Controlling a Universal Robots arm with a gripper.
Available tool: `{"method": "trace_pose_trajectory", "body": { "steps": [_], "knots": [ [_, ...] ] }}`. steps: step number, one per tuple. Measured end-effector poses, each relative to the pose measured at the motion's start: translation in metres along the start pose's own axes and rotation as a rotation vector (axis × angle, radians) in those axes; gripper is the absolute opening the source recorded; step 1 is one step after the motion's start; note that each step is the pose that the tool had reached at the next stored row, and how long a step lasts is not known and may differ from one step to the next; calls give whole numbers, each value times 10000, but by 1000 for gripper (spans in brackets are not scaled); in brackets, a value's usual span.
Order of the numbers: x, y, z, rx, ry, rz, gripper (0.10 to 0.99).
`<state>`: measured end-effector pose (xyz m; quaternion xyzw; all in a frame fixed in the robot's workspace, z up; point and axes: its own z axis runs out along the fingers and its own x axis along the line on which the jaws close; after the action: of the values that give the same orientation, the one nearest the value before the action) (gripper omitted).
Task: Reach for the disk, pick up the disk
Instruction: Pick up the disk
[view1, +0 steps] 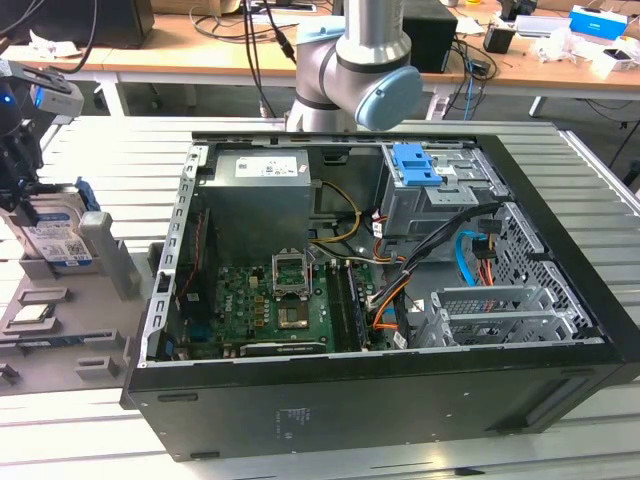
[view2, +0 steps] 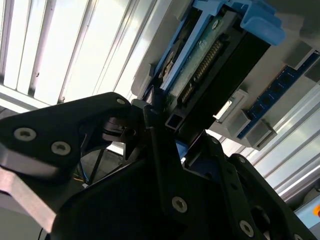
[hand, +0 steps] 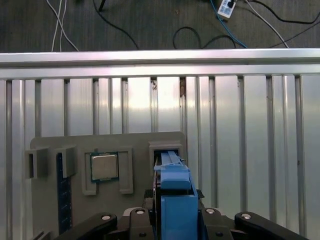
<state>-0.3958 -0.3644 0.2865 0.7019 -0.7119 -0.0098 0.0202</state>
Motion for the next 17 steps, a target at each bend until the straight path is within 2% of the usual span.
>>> {"method": "trace_pose_trajectory", "body": {
  "steps": [4, 8, 10, 13, 17],
  "knots": [
    [1, 2, -46, -4, 3, 0, 369],
    [2, 6, -160, -6, 3, 0, 369],
    [2, 7, -191, -6, 3, -1, 369],
    [3, 12, -350, -5, 3, 0, 369],
    [3, 14, -400, -5, 3, 0, 369]
  ]
}}
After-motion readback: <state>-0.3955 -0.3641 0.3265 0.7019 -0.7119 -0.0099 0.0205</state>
